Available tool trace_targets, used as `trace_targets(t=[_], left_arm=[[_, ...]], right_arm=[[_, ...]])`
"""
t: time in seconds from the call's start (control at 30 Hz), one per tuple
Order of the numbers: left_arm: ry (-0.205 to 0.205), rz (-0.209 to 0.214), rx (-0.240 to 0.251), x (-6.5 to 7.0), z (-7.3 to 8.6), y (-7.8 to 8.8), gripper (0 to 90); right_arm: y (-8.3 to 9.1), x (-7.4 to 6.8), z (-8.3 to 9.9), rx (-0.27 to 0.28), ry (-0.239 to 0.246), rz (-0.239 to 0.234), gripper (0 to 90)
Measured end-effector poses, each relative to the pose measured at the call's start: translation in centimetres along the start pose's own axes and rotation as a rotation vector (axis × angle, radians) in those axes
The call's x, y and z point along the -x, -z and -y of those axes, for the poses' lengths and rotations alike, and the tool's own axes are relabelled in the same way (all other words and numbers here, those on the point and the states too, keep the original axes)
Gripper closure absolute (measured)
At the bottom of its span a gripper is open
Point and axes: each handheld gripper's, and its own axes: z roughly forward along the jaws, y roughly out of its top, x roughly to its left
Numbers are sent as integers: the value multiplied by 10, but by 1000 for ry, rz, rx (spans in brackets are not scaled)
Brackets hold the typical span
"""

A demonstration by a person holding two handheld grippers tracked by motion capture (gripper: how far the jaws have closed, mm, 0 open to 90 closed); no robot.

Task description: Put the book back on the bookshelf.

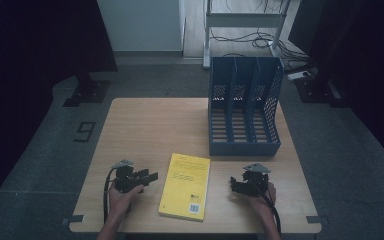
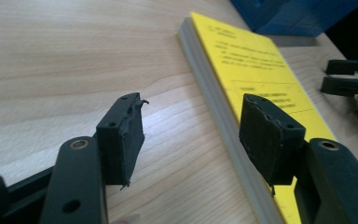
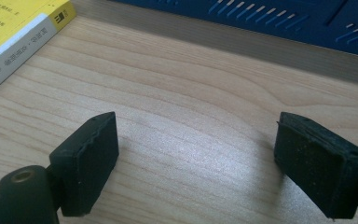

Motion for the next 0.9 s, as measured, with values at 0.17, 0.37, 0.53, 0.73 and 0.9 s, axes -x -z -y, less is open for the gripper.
trace_targets(t=[0.17, 0.37, 0.53, 0.73, 0.9], left_arm=[[11, -35, 7, 0, 0, 2, 398], [4, -101, 25, 6, -1, 13, 396], [-43, -95, 52, 18, -13, 17, 396], [-76, -41, 36, 31, -21, 10, 397], [-84, -38, 13, 35, -22, -1, 410]], right_arm=[[0, -1, 2, 15, -1, 0, 134], [5, -5, 8, 28, 2, 0, 155], [6, -7, 8, 26, 0, 1, 154], [7, -7, 10, 27, -6, 7, 154], [8, -6, 10, 28, -5, 7, 153]])
